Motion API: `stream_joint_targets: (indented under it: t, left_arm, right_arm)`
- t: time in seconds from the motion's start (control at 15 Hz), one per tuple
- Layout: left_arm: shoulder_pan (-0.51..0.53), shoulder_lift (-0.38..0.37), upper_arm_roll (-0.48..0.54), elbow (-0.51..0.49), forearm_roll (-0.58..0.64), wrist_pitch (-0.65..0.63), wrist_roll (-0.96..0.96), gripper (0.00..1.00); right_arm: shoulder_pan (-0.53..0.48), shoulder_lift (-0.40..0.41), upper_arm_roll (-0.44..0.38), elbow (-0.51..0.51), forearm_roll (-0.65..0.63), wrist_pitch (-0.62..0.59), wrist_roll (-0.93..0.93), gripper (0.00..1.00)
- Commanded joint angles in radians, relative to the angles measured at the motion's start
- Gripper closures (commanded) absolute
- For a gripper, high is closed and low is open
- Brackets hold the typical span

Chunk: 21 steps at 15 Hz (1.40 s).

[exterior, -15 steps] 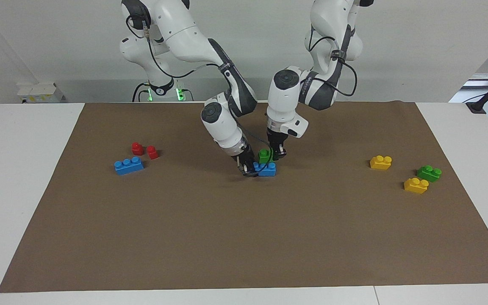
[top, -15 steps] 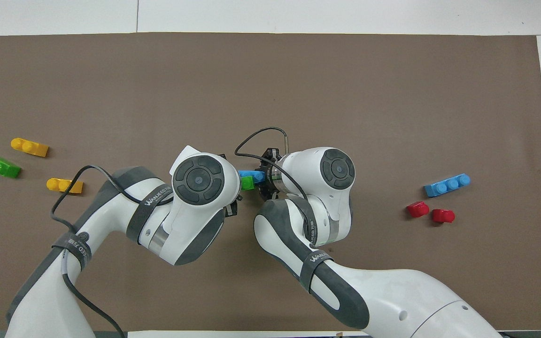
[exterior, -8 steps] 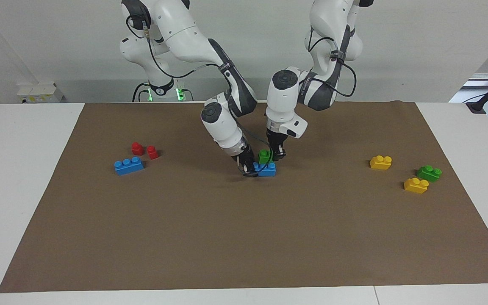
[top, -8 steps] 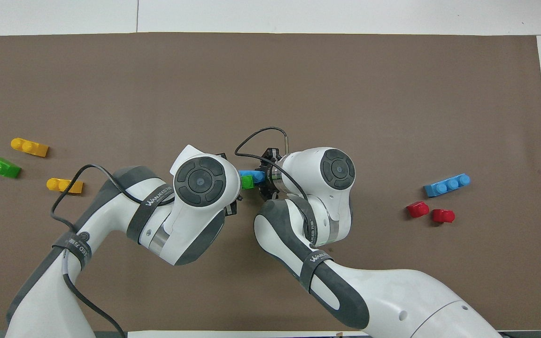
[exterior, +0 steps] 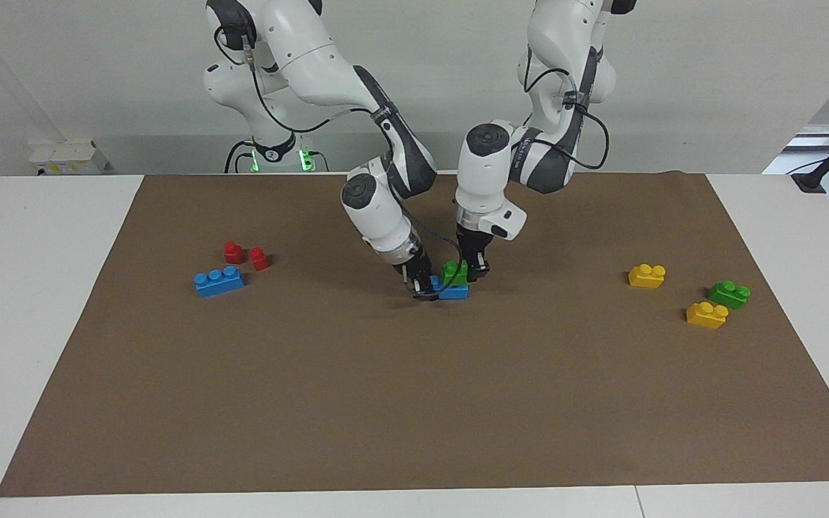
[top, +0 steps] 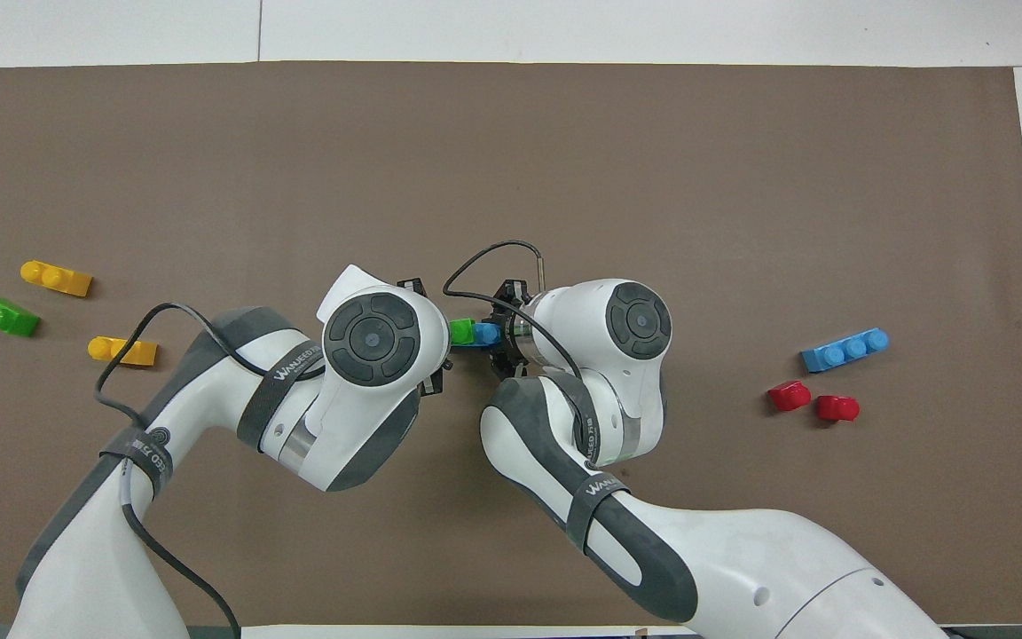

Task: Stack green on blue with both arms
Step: 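Press the green brick onto the blue brick end with the left gripper, then open both grippers and lift them away from the joined bricks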

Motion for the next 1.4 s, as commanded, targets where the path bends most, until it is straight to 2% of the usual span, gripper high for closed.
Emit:
stream_joint_targets:
  t: [0.0,0.13,0.27,0.33,0.4,0.47,0.53,0.73,1.0,1.2,1.33]
  left_arm:
    - [0.004,0.037,0.003,-0.014,0.035,0.042,-0.015,1.00]
    - [0.001,0.037,0.003,-0.016,0.049,0.042,-0.014,1.00]
    - [-0.009,0.037,0.003,-0.016,0.066,0.040,-0.014,1.00]
    - [-0.011,0.037,0.003,-0.013,0.066,0.040,-0.015,1.00]
    - [-0.008,0.037,0.003,-0.011,0.067,0.042,-0.014,1.00]
    - [-0.005,0.037,0.003,-0.010,0.071,0.039,-0.005,0.12]
    - [0.000,0.034,0.001,-0.007,0.086,0.036,0.015,0.00]
    - [0.015,0.019,0.003,-0.003,0.086,0.025,0.038,0.00]
    - [0.052,-0.030,0.001,-0.002,0.086,-0.021,0.101,0.00]
    - [0.090,-0.062,0.003,0.010,0.086,-0.067,0.187,0.00]
    - [0.109,-0.085,0.006,0.019,0.086,-0.095,0.280,0.00]
  right_arm:
    - [0.001,-0.019,-0.004,-0.051,0.052,0.016,-0.052,1.00]
    - [-0.001,-0.019,-0.004,-0.048,0.056,0.011,-0.050,1.00]
    - [-0.004,-0.017,-0.004,-0.045,0.056,0.007,-0.050,0.28]
    - [-0.004,-0.017,-0.004,-0.043,0.056,0.005,-0.052,0.08]
    - [-0.007,-0.019,-0.004,-0.038,0.055,0.002,-0.052,0.00]
    - [-0.010,-0.017,-0.004,-0.035,0.056,-0.001,-0.053,0.00]
    - [-0.012,-0.017,-0.004,-0.034,0.056,-0.001,-0.053,0.00]
    - [-0.047,-0.017,-0.004,-0.012,0.055,-0.042,-0.058,0.00]
    - [-0.148,-0.029,-0.005,0.009,0.053,-0.146,-0.128,0.00]
    - [-0.272,-0.066,-0.011,0.008,0.040,-0.281,-0.293,0.00]
    - [-0.376,-0.118,-0.016,0.008,0.020,-0.405,-0.486,0.00]
